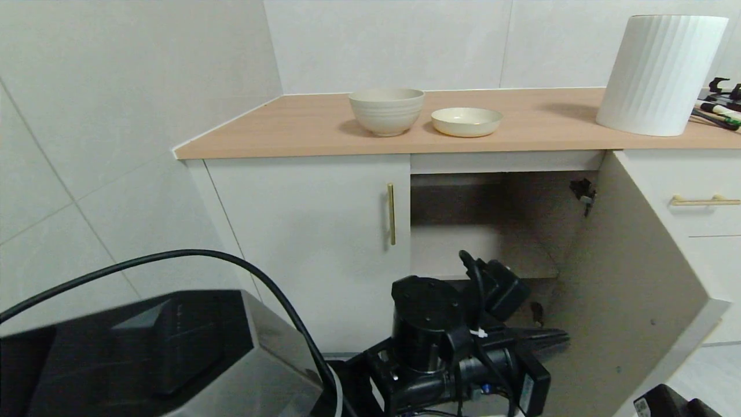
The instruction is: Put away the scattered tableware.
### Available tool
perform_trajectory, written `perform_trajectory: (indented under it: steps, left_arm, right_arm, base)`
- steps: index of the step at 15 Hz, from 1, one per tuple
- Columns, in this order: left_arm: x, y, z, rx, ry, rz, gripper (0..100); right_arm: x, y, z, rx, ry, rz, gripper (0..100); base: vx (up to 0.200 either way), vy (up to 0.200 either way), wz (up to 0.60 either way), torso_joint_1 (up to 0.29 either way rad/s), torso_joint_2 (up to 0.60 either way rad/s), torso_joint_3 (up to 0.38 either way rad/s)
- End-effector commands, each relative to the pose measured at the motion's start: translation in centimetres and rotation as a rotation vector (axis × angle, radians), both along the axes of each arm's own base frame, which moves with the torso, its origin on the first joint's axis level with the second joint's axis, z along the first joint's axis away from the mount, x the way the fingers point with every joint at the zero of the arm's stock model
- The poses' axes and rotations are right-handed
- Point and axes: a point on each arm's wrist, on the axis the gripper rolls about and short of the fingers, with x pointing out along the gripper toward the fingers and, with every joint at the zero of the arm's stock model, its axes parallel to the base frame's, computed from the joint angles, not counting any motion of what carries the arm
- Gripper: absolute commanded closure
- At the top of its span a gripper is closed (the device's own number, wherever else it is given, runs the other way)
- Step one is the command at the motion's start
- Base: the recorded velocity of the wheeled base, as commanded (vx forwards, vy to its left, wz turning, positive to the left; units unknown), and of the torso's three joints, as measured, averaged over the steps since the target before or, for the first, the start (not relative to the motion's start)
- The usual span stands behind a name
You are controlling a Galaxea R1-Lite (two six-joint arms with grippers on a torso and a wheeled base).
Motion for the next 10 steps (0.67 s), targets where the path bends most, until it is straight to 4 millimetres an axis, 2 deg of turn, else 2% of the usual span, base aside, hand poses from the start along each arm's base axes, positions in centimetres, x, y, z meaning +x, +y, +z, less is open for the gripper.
perform_trajectory:
  steps: [1, 3, 4, 5, 7, 9, 10]
  left_arm:
    - [1.8, 2.3, 1.0, -0.011, -0.011, 0.082, 100]
    - [2.8, 5.7, 2.5, -0.009, -0.012, 0.157, 100]
    - [2.8, 6.4, 3.0, -0.007, -0.010, 0.171, 100]
    - [2.9, 9.0, 4.2, 0.020, 0.011, 0.221, 100]
    - [2.5, 12.2, 5.4, 0.048, 0.036, 0.283, 100]
    - [1.1, 16.5, 6.7, 0.064, 0.052, 0.362, 100]
    - [1.1, 16.5, 6.7, 0.064, 0.052, 0.362, 100]
  right_arm:
    - [0.2, -0.2, 0.3, 0.017, -0.007, -0.019, 0]
    - [1.5, -0.2, 1.1, 0.043, -0.012, -0.096, 0]
    - [1.8, -0.3, 1.3, 0.050, -0.007, -0.119, 0]
    - [2.7, -0.4, 2.0, 0.078, 0.008, -0.181, 0]
    - [3.8, -0.8, 2.5, 0.072, 0.012, -0.262, 0]
    - [5.0, -1.1, 3.4, 0.032, 0.013, -0.380, 0]
    - [5.0, -1.1, 3.4, 0.032, 0.013, -0.380, 0]
  base:
    - [0.000, 0.000, 0.00, 0.000, 0.00, 0.000]
    - [0.000, 0.000, 0.00, 0.000, 0.00, 0.000]
    - [0.000, 0.000, 0.00, 0.000, 0.00, 0.000]
    - [0.000, 0.000, 0.00, 0.000, 0.00, 0.000]
    - [0.000, 0.000, 0.00, 0.000, 0.00, 0.000]
    - [0.000, 0.000, 0.00, 0.000, 0.00, 0.000]
    - [0.000, 0.000, 0.00, 0.000, 0.00, 0.000]
